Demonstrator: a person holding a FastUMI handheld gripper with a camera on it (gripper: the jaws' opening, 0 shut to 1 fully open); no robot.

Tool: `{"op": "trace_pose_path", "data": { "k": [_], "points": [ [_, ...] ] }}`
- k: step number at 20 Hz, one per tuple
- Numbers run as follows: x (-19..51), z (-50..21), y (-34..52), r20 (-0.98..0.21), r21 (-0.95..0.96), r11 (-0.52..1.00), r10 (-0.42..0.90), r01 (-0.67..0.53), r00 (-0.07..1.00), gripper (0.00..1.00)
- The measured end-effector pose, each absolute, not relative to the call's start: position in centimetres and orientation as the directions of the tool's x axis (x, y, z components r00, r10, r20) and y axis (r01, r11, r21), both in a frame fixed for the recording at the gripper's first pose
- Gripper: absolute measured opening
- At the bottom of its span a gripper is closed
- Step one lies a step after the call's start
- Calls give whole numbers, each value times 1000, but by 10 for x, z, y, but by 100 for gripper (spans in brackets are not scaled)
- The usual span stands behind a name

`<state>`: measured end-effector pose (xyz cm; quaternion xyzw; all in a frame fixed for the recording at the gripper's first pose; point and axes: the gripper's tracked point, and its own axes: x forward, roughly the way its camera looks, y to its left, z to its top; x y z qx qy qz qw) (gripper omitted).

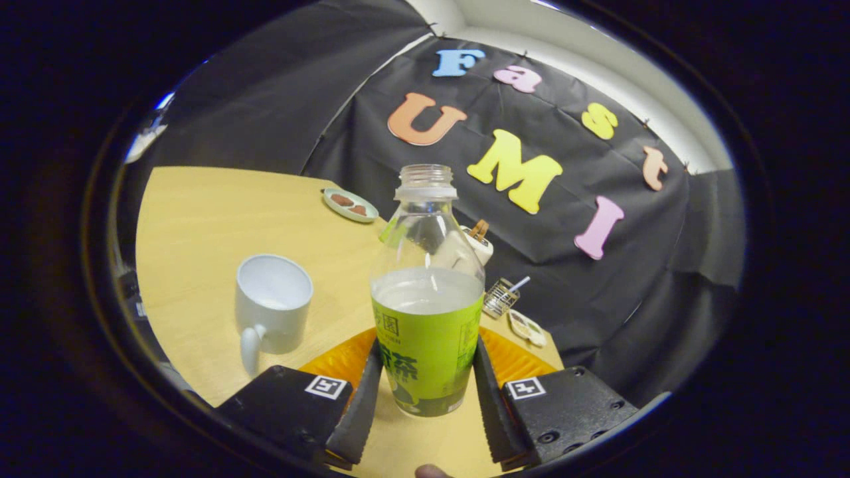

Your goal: Take the bottle from table, then pour the juice into the cup, finally place the bottle on the coaster

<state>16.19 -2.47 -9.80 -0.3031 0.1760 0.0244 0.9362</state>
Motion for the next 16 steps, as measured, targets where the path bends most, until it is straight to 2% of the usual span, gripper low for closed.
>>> {"op": "trace_pose_path", "data": {
  "k": [5,10,16],
  "points": [
    [170,-97,-24,-334,-691,703,-104,-168,937,73],
    [176,-93,-33,-260,-859,490,-168,-149,951,73],
    [180,-98,-34,-228,-935,315,-184,-163,956,73]
  ]
}}
